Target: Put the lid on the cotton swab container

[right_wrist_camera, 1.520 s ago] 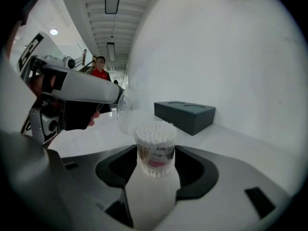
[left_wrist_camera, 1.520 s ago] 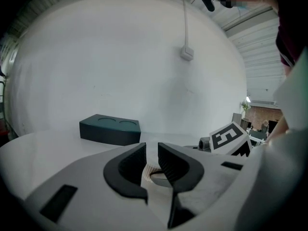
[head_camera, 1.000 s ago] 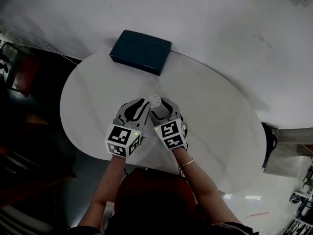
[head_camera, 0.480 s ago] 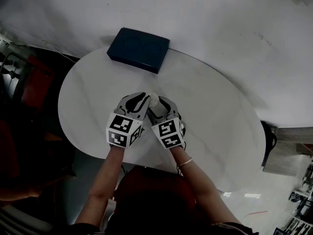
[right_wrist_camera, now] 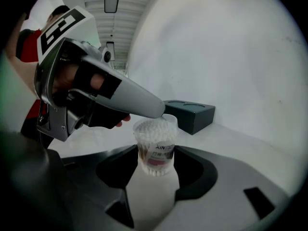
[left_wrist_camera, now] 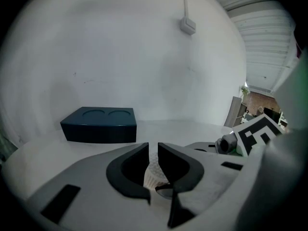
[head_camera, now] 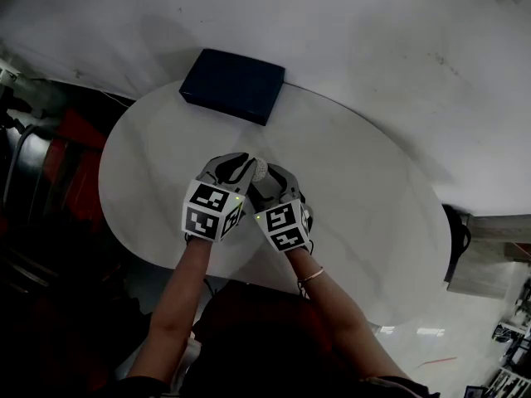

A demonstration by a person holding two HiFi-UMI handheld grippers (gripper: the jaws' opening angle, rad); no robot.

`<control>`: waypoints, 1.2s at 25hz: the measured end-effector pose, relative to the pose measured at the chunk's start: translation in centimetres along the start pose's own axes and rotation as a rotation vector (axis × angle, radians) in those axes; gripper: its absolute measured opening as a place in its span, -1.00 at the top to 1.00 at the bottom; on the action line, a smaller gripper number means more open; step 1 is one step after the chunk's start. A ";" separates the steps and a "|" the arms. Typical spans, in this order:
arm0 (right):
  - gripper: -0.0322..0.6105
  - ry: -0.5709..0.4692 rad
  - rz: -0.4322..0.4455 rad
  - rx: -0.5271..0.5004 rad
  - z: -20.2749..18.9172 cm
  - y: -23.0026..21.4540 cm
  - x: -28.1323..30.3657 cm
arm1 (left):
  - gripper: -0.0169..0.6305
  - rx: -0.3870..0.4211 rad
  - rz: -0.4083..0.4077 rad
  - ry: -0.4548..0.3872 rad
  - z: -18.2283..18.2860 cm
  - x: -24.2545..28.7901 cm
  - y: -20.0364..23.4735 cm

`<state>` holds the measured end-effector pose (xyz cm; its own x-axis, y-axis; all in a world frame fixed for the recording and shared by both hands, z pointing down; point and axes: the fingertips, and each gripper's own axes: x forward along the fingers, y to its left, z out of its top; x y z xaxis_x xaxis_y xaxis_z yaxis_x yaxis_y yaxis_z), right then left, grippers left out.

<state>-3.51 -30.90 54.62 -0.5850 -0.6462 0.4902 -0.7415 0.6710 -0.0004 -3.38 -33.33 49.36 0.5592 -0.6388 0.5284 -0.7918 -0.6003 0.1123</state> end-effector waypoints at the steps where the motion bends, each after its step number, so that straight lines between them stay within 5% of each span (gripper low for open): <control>1: 0.14 0.000 0.000 -0.001 0.0 0.0 0.0 | 0.79 0.006 0.001 0.009 0.0 0.0 0.0; 15: 0.15 0.004 0.008 -0.004 -0.1 0.1 0.1 | 0.76 0.040 0.024 0.097 -0.5 0.6 0.0; 30: 0.15 -0.006 0.029 0.023 -0.2 0.1 0.0 | 0.76 -0.037 0.071 -0.006 0.2 -1.6 0.6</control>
<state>-3.52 -30.72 54.81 -0.6086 -0.6286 0.4842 -0.7314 0.6811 -0.0351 -4.71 -32.80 48.46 0.5026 -0.6822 0.5310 -0.8381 -0.5352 0.1055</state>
